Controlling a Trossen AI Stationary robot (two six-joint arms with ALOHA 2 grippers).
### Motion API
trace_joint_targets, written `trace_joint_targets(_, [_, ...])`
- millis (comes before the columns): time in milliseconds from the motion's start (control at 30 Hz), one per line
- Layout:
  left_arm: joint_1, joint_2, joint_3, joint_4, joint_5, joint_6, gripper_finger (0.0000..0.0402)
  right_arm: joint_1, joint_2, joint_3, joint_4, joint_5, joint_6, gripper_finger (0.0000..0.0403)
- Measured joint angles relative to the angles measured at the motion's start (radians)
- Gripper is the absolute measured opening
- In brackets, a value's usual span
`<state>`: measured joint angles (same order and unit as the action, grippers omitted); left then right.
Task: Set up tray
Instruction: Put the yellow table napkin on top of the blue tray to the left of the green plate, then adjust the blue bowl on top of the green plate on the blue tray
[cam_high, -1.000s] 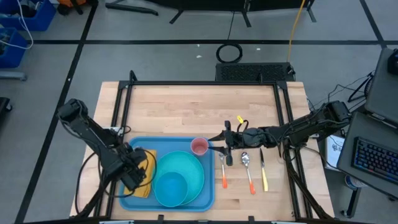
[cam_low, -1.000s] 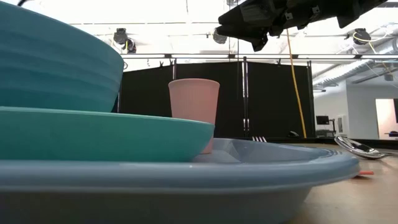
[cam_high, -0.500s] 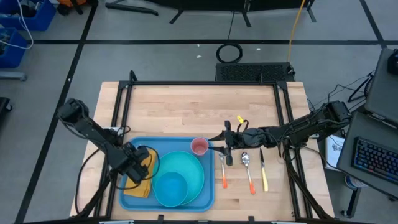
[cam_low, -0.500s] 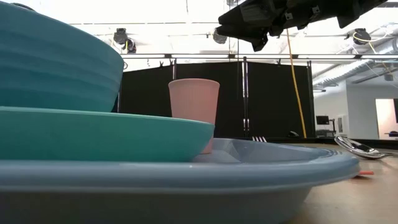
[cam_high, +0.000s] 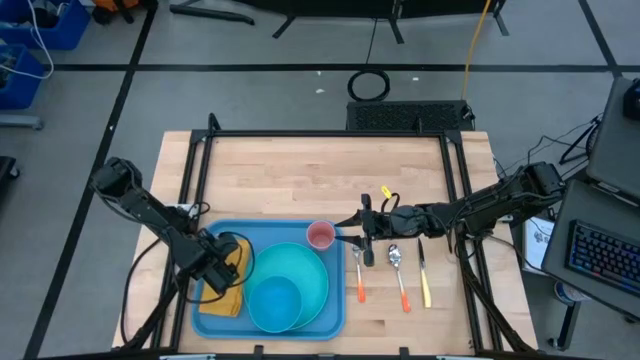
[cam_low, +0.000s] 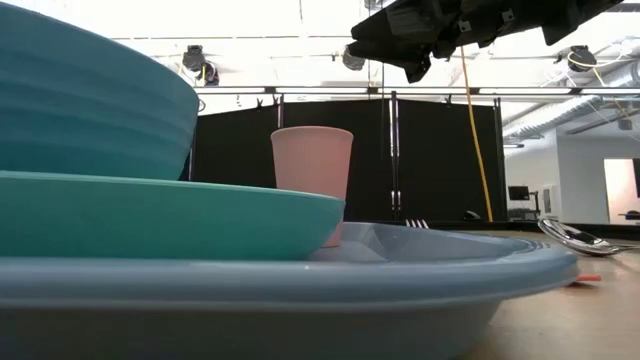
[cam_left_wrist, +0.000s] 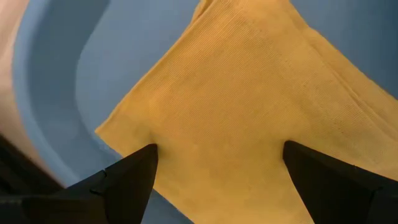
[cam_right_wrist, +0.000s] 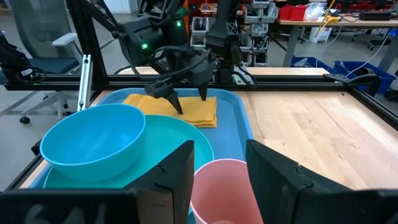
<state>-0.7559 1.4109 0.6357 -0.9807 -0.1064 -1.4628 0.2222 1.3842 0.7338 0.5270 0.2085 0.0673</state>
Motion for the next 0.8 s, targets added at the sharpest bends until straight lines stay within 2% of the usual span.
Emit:
trace_joint_targets(167, [0.000,0.001,0.000,-0.035,0.034,-0.011,0.0351,0.000,0.000,0.000,0.000,0.000,0.000,0.0134])
trace_joint_targets(500, [-0.013,0.003,0.009,-0.029,-0.002,-0.003,0.0351,0.000,0.000,0.000,0.000,0.000,-0.001,0.0134])
trace_joint_targets(800, [-0.066,0.006,0.140,-0.153,-0.163,-0.028,0.0351,0.000,0.000,0.000,-0.001,0.000,-0.001,0.0134])
